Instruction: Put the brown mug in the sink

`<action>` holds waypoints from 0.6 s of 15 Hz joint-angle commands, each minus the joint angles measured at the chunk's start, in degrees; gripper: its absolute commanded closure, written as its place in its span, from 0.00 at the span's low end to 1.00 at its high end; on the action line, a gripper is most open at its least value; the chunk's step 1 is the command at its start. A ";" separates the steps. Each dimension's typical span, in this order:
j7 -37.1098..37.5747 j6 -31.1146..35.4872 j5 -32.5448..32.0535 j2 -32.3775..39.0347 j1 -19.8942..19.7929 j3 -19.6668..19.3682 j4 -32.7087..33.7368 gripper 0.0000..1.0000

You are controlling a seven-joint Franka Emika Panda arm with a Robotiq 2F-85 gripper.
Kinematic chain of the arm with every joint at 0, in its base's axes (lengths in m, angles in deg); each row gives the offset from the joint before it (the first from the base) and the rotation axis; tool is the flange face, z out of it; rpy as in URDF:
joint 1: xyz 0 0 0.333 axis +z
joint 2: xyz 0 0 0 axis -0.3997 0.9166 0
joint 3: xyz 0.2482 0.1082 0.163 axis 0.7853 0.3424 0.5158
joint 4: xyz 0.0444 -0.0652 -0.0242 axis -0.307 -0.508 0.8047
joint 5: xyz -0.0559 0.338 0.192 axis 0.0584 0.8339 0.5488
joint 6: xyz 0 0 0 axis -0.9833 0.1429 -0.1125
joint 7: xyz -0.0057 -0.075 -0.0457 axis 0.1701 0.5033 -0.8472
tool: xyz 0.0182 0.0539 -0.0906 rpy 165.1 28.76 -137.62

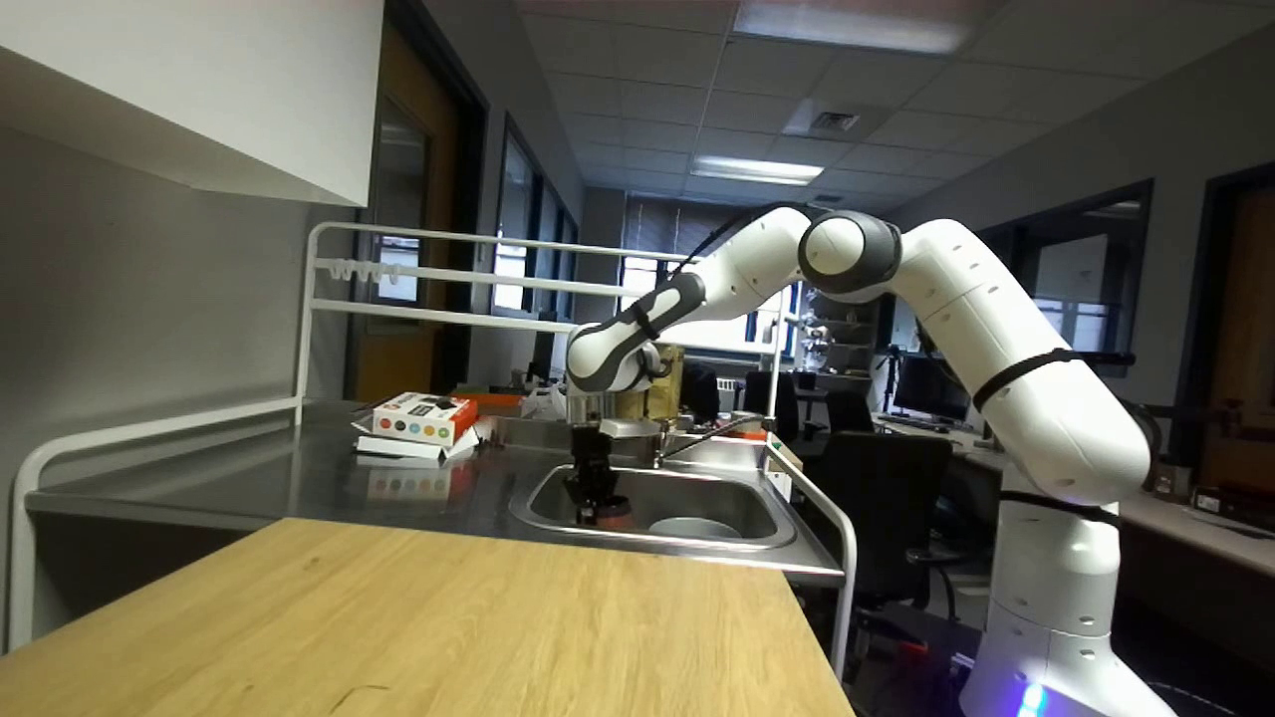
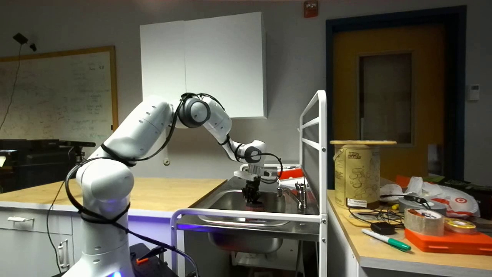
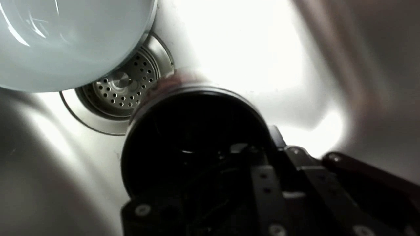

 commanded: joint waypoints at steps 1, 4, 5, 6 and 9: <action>-2.46 -1.04 1.87 3.33 -1.45 1.43 3.65 0.94; -2.88 -2.00 1.15 4.31 -1.01 1.45 5.03 0.65; -2.91 -2.15 1.02 4.54 -0.90 1.50 5.44 0.61; -2.85 -2.21 0.84 4.56 -0.71 1.51 5.63 0.52; -2.45 -2.34 0.19 4.23 -0.07 1.48 6.19 0.29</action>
